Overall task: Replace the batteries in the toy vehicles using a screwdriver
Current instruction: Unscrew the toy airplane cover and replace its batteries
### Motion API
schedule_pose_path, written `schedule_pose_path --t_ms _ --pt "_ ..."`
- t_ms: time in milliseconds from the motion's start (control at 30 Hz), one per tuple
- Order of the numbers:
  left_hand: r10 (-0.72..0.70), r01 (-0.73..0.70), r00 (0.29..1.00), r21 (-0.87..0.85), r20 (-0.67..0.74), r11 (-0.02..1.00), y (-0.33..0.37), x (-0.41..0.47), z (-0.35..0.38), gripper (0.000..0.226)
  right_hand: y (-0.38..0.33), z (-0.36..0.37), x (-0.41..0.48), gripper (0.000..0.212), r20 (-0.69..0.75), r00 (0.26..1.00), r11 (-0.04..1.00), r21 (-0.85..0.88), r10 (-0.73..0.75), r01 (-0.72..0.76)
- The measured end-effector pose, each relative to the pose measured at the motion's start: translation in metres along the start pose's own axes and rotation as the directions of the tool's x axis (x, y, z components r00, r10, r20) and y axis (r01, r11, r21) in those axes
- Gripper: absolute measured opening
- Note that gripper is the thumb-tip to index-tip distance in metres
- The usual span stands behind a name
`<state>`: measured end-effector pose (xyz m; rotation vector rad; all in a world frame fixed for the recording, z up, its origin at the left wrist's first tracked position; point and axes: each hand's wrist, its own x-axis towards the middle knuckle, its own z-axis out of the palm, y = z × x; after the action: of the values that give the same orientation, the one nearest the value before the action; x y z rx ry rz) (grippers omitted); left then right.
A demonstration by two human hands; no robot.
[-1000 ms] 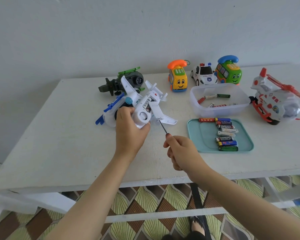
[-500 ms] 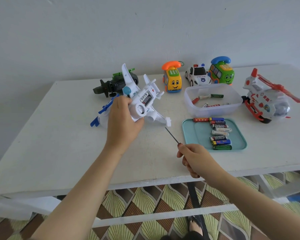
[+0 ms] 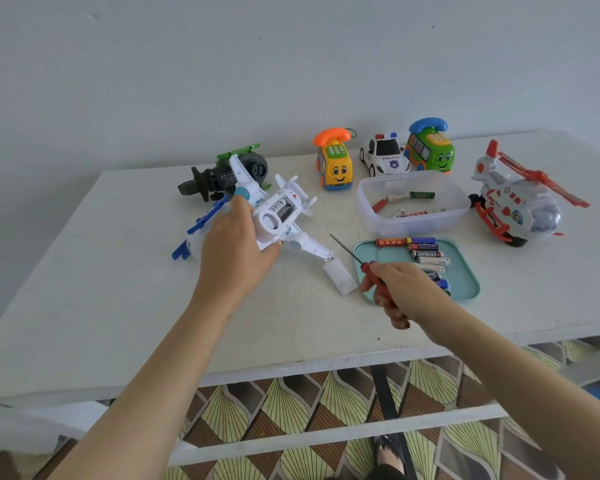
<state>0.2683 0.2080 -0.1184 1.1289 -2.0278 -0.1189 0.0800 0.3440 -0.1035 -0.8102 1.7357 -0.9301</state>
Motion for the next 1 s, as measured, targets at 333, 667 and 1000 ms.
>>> schedule_pose_path --t_ms 333,667,1000 --pt "0.209 -0.183 0.963 0.155 -0.169 0.971 -0.007 0.007 0.0 0.056 -0.006 -0.035 0.014 0.029 -0.02 0.982 0.969 -0.169 -0.188 0.182" --pt "0.231 -0.202 0.911 0.118 -0.342 0.972 0.021 0.022 0.022 0.055 -0.024 -0.074 0.035 0.021 -0.132 0.848 0.852 -0.199 -0.513 0.484" --pt "0.18 -0.233 0.89 -0.078 -0.419 0.969 0.065 0.052 0.064 0.054 -0.048 -0.133 0.059 0.006 -0.166 0.715 0.707 -0.406 -0.68 0.579"
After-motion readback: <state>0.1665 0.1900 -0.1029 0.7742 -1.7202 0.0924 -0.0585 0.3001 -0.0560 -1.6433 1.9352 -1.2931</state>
